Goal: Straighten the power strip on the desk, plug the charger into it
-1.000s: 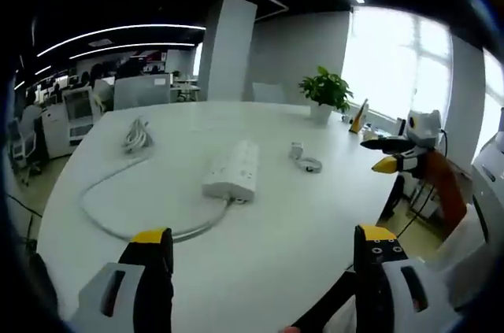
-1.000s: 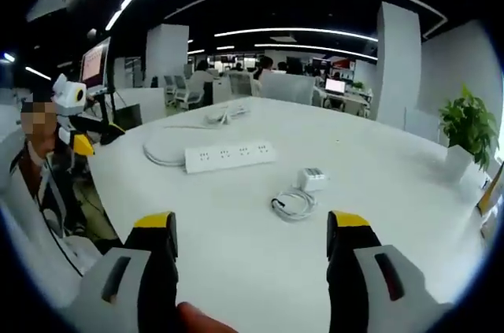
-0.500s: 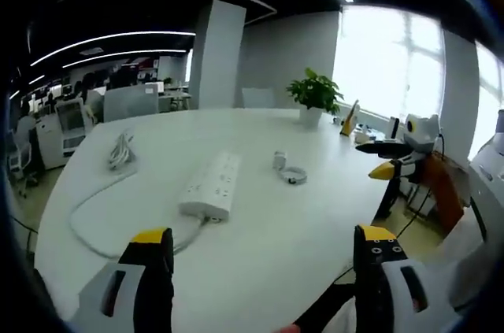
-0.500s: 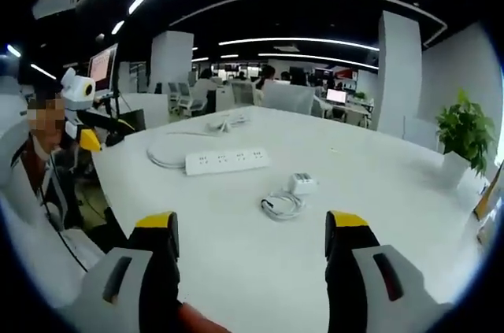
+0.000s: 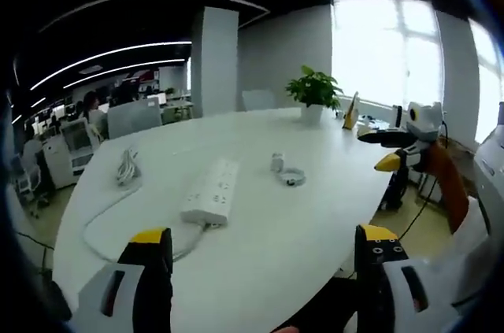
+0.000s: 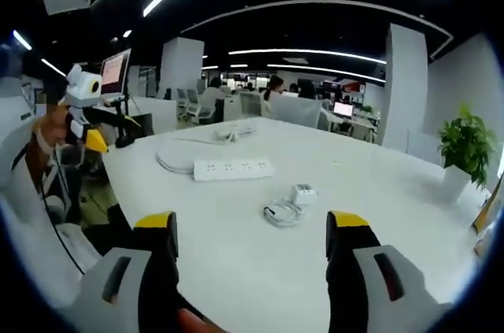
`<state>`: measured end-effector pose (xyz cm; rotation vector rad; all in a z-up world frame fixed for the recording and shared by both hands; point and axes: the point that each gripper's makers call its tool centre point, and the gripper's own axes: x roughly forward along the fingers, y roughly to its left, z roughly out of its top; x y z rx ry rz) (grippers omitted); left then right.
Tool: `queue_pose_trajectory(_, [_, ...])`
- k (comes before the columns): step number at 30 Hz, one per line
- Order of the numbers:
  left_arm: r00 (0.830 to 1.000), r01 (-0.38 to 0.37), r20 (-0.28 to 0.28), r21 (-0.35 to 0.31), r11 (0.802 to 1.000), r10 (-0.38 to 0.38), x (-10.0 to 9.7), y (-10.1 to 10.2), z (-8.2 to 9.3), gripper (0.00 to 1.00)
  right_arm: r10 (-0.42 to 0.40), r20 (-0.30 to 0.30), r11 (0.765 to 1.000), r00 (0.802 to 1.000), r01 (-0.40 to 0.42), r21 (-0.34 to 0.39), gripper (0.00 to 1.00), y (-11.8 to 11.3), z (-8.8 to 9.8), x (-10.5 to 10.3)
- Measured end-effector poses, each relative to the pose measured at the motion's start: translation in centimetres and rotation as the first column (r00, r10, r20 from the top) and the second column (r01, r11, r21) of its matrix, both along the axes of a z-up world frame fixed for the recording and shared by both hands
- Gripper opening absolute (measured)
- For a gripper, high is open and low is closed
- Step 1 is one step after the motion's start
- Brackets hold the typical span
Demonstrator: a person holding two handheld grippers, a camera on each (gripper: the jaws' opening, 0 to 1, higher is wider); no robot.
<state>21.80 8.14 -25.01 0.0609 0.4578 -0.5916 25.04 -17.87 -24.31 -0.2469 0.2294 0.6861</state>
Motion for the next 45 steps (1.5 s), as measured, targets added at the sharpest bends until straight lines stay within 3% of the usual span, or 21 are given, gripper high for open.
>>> queue_pose_trajectory(4, [1.000, -0.003, -0.007, 0.015, 1.000, 0.003, 1.4, -0.3, -0.4, 0.96, 0.002, -0.027, 0.999, 1.000, -0.003, -0.037, 0.78, -0.1, -0.8, 1.5])
queue_pose_trajectory(10, [0.999, -0.027, -0.028, 0.003, 1.000, 0.027, 5.5, -0.5, -1.0, 0.96, 0.005, -0.074, 1.000, 0.997, -0.006, -0.011, 0.79, -0.4, -1.1, 5.0])
queue_pose_trajectory(16, [0.998, -0.028, -0.051, 0.049, 0.998, 0.031, 8.1, -0.6, -2.4, 0.96, -0.005, -0.105, 0.999, 0.994, 0.002, -0.032, 0.77, -1.0, -0.9, 7.1])
queue_pose_trajectory(22, [0.997, -0.042, -0.061, -0.010, 0.999, 0.042, 9.5, -0.5, -3.1, 0.96, -0.013, -0.115, 0.999, 0.993, 0.007, -0.050, 0.77, -0.4, -1.4, 7.2])
queue_pose_trajectory(28, [0.997, -0.043, -0.054, 0.059, 0.997, 0.046, 10.0, 0.1, -3.8, 0.96, -0.033, -0.134, 0.999, 0.990, 0.028, -0.041, 0.77, 0.1, -3.2, 6.3])
queue_pose_trajectory(39, [0.999, -0.015, -0.035, 0.049, 0.999, 0.017, 9.9, 0.2, -3.5, 0.93, -0.056, -0.117, 0.998, 0.992, 0.052, -0.039, 0.77, 0.6, -2.8, 4.9])
queue_pose_trajectory(45, [0.997, 0.015, -0.072, 0.029, 0.999, -0.013, 10.6, -0.4, -4.4, 0.93, -0.063, -0.131, 0.998, 0.989, 0.058, -0.037, 0.76, 0.5, -3.4, 4.8])
